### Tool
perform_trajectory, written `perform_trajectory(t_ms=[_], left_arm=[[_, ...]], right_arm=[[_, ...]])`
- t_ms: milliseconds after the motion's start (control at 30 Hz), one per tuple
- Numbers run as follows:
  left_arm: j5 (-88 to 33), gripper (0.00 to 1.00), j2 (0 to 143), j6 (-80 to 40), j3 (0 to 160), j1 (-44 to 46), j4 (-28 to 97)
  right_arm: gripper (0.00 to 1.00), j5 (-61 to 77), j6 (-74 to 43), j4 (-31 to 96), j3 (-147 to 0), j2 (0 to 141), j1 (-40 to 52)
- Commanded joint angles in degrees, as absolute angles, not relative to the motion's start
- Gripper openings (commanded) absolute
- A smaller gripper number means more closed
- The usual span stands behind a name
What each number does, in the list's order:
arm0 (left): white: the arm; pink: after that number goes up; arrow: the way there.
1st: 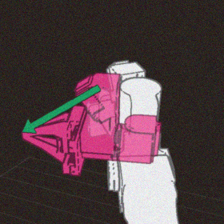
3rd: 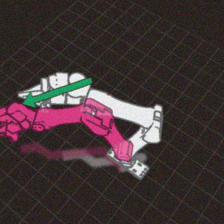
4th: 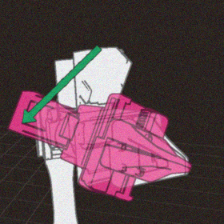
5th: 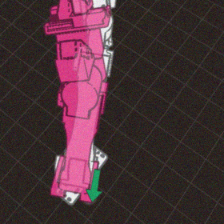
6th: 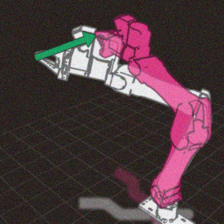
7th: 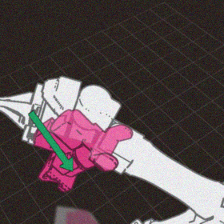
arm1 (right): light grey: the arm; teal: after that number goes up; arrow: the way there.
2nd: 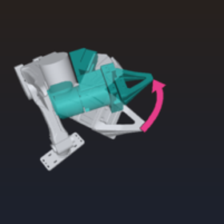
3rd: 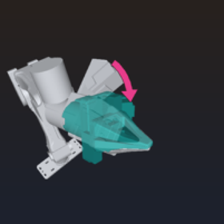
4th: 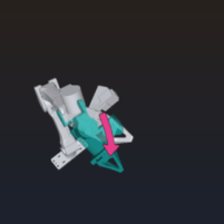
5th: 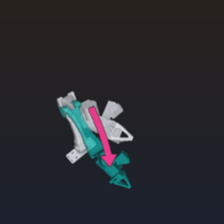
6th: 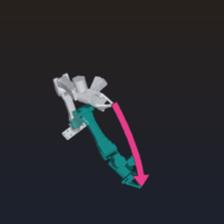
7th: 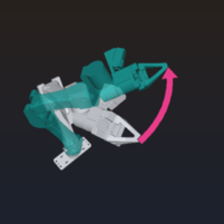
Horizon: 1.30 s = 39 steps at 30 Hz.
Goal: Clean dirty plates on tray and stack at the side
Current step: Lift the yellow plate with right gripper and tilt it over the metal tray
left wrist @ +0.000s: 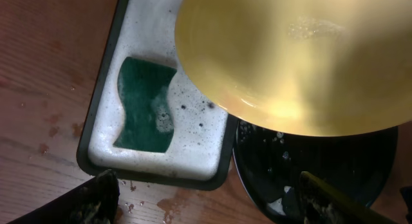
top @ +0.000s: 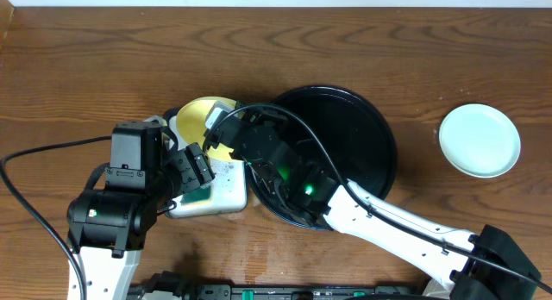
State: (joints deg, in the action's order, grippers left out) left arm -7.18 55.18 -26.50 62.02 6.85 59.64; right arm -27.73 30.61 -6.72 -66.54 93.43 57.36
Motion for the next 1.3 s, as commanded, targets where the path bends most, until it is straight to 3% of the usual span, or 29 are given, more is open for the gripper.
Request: perform_trajectory(t_ms=[0, 267, 367, 467, 567, 633, 733, 833, 933, 1167, 1267], left_arm=[[-7.1, 0.88, 55.0, -25.7, 62.9, 6.7, 59.7], [-7.1, 0.88, 55.0, -25.7, 62.9, 6.7, 59.7], [-7.1, 0.88, 55.0, -25.7, 62.9, 6.7, 59.7], [-7.1, 0.88, 55.0, -25.7, 62.9, 6.7, 59.7], [-7.1, 0.88, 55.0, -25.7, 62.9, 6.7, 59.7], [-7.1, 0.88, 55.0, -25.7, 62.9, 6.7, 59.7], [-7.1, 0.88, 55.0, -25.7, 62.9, 6.7, 59.7], [-7.1, 0.88, 55.0, -25.7, 62.9, 6.7, 59.7], [-7.1, 0.88, 55.0, -25.7, 62.9, 6.7, 59.7], [-7.1, 0.88, 55.0, -25.7, 62.9, 6.7, 59.7], [-7.1, 0.88, 55.0, -25.7, 62.9, 6.7, 59.7]], right_arm=[[0.01, -28.5, 31.0, -7.1, -67.2, 92.1, 57.8], [0.01, -29.6, 30.0, -8.1, -67.2, 92.1, 57.8], [0.01, -32.3, 36.2, -8.6, -67.2, 92.1, 58.1], [0.01, -33.1, 32.5, -10.8, -67.2, 92.1, 58.1], [0.01, -32.7, 37.3, -10.2, -67.2, 92.2, 59.0], [0.01, -32.9, 32.4, -11.0, -67.2, 92.2, 59.0], [0.01, -31.7, 36.4, -10.7, -67.2, 92.3, 59.3], [0.01, -34.9, 31.1, -12.8, -67.2, 92.2, 59.0], [0.01, -35.4, 36.2, -12.3, -67.2, 92.3, 59.3], [0.01, -36.1, 29.5, -11.9, -67.2, 92.2, 59.3], [0.01, -33.8, 35.7, -10.5, -67.2, 92.3, 59.7]])
